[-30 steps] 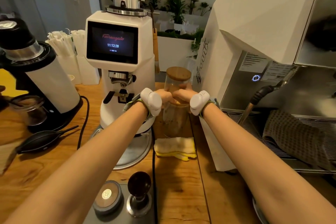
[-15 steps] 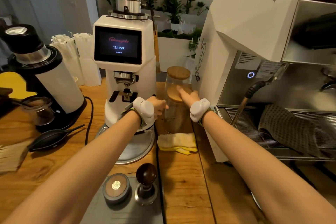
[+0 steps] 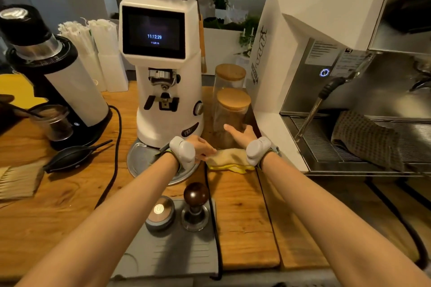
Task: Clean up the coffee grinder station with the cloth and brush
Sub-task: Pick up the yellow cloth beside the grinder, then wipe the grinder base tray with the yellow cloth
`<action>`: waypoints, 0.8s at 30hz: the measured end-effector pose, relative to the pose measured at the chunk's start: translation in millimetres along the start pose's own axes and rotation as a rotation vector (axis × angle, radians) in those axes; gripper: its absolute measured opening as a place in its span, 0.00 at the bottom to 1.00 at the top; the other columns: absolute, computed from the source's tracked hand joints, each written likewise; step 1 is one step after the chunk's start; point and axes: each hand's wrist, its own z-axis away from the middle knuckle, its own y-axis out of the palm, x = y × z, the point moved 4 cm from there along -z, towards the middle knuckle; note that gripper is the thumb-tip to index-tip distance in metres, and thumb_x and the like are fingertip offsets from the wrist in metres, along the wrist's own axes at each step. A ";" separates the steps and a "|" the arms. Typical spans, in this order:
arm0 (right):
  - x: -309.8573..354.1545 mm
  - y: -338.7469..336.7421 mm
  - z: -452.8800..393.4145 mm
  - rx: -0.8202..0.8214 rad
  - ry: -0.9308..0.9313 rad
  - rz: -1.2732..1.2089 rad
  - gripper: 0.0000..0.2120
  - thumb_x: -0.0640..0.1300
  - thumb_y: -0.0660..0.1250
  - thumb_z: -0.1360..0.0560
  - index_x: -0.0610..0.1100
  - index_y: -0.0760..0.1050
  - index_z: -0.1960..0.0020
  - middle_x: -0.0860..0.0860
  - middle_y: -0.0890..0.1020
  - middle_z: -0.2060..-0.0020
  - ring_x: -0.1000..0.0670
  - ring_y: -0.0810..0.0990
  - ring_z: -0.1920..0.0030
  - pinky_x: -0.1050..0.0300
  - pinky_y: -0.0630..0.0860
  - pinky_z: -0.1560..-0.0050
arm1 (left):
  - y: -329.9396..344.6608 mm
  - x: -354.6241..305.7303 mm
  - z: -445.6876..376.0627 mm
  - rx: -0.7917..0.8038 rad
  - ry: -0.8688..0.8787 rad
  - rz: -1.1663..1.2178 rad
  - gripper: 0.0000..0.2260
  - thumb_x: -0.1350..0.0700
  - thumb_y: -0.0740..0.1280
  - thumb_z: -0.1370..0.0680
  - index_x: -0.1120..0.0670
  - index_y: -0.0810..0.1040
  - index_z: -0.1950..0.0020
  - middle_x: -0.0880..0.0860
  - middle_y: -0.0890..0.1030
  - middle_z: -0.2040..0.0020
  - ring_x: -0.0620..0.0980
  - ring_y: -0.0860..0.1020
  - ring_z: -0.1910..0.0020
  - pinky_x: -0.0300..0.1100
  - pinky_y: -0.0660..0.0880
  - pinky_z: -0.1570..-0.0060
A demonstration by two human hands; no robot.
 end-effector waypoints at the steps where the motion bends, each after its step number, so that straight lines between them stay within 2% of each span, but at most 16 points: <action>1: -6.4 1.8 0.6 0.022 0.018 0.026 0.44 0.61 0.67 0.29 0.36 0.54 0.25 0.41 0.65 0.28 0.40 0.66 0.29 0.48 0.65 0.30 | 2.4 5.2 -0.4 -0.007 -0.013 -0.006 0.06 0.61 0.64 0.22 0.58 0.76 0.58 0.55 0.76 0.56 0.48 0.74 0.63 0.37 0.72 0.67; 4: -22.3 10.2 2.0 0.072 0.019 0.085 0.27 0.50 0.68 0.26 0.32 0.72 0.34 0.38 0.76 0.35 0.40 0.75 0.35 0.49 0.71 0.35 | 6.3 19.9 -4.7 -0.040 -0.055 -0.011 0.02 0.61 0.64 0.22 0.59 0.74 0.53 0.56 0.74 0.58 0.48 0.71 0.66 0.38 0.69 0.68; 6: -27.7 16.6 3.2 0.089 0.001 0.130 0.19 0.44 0.68 0.26 0.35 0.77 0.39 0.40 0.79 0.39 0.42 0.75 0.36 0.54 0.71 0.37 | 9.2 28.4 -6.2 -0.008 -0.111 -0.008 0.04 0.60 0.64 0.22 0.59 0.74 0.49 0.57 0.74 0.53 0.50 0.73 0.63 0.42 0.71 0.63; 7: -29.3 19.1 3.2 0.106 -0.008 0.172 0.17 0.42 0.68 0.26 0.38 0.77 0.39 0.43 0.79 0.38 0.43 0.74 0.34 0.56 0.69 0.35 | 11.2 32.9 -6.8 0.027 -0.149 0.019 0.08 0.60 0.65 0.22 0.59 0.74 0.44 0.57 0.74 0.49 0.51 0.75 0.59 0.44 0.72 0.59; 9: -30.6 21.0 3.7 0.149 -0.033 0.282 0.18 0.43 0.68 0.27 0.43 0.76 0.37 0.46 0.77 0.36 0.43 0.67 0.30 0.54 0.60 0.27 | 14.1 38.5 -8.1 0.051 -0.196 0.048 0.15 0.58 0.65 0.22 0.60 0.71 0.36 0.57 0.74 0.45 0.52 0.77 0.54 0.46 0.73 0.54; 11: -31.9 21.0 2.9 0.173 -0.049 0.395 0.21 0.47 0.68 0.27 0.48 0.75 0.34 0.48 0.75 0.34 0.42 0.61 0.29 0.54 0.54 0.29 | 15.5 40.3 -10.4 0.043 -0.219 0.061 0.17 0.58 0.64 0.22 0.61 0.69 0.34 0.57 0.74 0.44 0.51 0.78 0.57 0.46 0.74 0.51; 12: -33.2 20.5 1.4 0.175 -0.054 0.430 0.22 0.49 0.68 0.27 0.50 0.74 0.34 0.47 0.73 0.33 0.41 0.59 0.29 0.54 0.55 0.30 | 16.8 40.3 -10.9 0.057 -0.242 0.070 0.18 0.58 0.63 0.21 0.61 0.67 0.33 0.58 0.74 0.44 0.51 0.78 0.56 0.46 0.74 0.49; 14: -35.4 21.2 -1.1 0.166 -0.053 0.446 0.22 0.51 0.69 0.28 0.52 0.74 0.34 0.45 0.70 0.32 0.39 0.57 0.30 0.52 0.58 0.31 | 19.8 42.5 -9.6 0.087 -0.287 0.084 0.19 0.59 0.62 0.21 0.62 0.65 0.31 0.60 0.74 0.41 0.55 0.78 0.46 0.48 0.73 0.46; 16: -36.7 19.8 -0.9 0.156 -0.058 0.447 0.21 0.52 0.70 0.29 0.53 0.76 0.37 0.44 0.69 0.32 0.39 0.57 0.30 0.50 0.59 0.31 | 20.9 43.5 -8.2 0.108 -0.300 0.093 0.20 0.59 0.62 0.20 0.63 0.65 0.30 0.61 0.74 0.37 0.57 0.77 0.41 0.49 0.73 0.45; 18: -37.9 19.2 -1.7 0.162 -0.069 0.453 0.20 0.53 0.71 0.30 0.54 0.77 0.39 0.43 0.70 0.34 0.39 0.59 0.31 0.49 0.60 0.31 | 22.9 46.8 -5.5 0.144 -0.318 0.098 0.21 0.58 0.61 0.20 0.64 0.64 0.29 0.62 0.72 0.33 0.59 0.75 0.36 0.49 0.71 0.39; 20: -40.4 19.0 0.3 0.148 -0.078 0.436 0.19 0.54 0.71 0.31 0.53 0.78 0.41 0.43 0.70 0.35 0.40 0.60 0.32 0.47 0.61 0.31 | 24.9 48.9 -2.5 0.174 -0.325 0.109 0.23 0.57 0.62 0.20 0.64 0.63 0.28 0.63 0.71 0.31 0.59 0.72 0.33 0.48 0.70 0.36; 23: -42.6 19.2 7.0 0.138 -0.078 0.414 0.17 0.53 0.72 0.31 0.51 0.79 0.43 0.44 0.73 0.37 0.41 0.62 0.32 0.45 0.62 0.31 | 26.5 46.1 2.4 0.177 -0.314 0.151 0.25 0.55 0.62 0.20 0.63 0.61 0.26 0.63 0.71 0.31 0.59 0.71 0.32 0.47 0.71 0.39; 24: -44.7 20.0 10.8 0.148 -0.071 0.409 0.16 0.52 0.72 0.31 0.50 0.80 0.44 0.44 0.74 0.38 0.42 0.63 0.33 0.46 0.64 0.32 | 27.5 46.1 5.2 0.168 -0.308 0.149 0.25 0.55 0.62 0.20 0.62 0.60 0.26 0.63 0.70 0.30 0.59 0.70 0.32 0.48 0.71 0.37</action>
